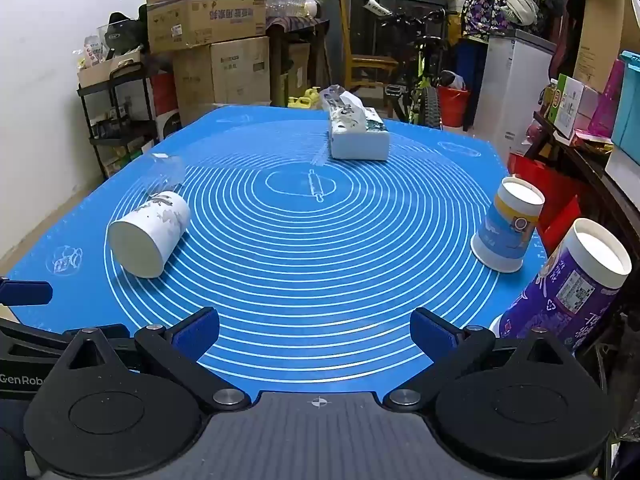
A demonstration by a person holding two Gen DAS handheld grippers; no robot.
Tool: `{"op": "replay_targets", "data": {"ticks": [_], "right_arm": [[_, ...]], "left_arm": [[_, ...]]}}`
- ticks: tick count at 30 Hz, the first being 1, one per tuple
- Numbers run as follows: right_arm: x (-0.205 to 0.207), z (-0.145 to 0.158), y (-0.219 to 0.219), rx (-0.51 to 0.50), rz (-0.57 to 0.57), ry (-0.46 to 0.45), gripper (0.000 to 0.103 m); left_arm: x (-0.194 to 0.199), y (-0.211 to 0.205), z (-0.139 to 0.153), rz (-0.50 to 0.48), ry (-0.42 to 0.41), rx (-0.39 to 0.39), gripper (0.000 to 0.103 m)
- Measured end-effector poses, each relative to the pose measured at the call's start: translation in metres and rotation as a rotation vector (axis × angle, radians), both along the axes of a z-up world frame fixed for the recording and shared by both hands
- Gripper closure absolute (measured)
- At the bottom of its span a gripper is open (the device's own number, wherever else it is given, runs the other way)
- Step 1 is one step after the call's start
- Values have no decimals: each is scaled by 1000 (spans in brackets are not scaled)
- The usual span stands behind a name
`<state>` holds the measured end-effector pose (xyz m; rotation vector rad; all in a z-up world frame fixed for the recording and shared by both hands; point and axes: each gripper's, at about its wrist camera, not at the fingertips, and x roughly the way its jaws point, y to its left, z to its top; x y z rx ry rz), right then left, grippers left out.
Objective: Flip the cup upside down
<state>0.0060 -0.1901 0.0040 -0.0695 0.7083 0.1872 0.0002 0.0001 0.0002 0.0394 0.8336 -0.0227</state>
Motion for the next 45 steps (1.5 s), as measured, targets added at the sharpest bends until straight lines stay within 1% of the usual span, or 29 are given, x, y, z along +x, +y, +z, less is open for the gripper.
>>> {"op": "replay_targets", "data": {"ticks": [4,5,6,7,9,10,45], "right_arm": [[0,2,-1,-2,-1,-5,2],[0,3,-1,-3,-2,-7,2],[-1,4,-2,-3,-3,-10,2],[1,-3,2,-4,2,-2,2],[0,-3,3,-6,0,-6,2],[4,1,-1,0,6,14,2],[2,0,-3,-5,6,12,2]], "left_arm": [[1,-1,1,12,-13,28,9],[-2,-11,0,11,-22,47,9],[-2,-9,0,8,-21,38,9],[1,-8,2,2,-6,30,9],[0,-3,0,-6,-14,0,9],[0,-1,0,-8,-15,0,9],[-1,-6,0,-27,-16,13,9]]}}
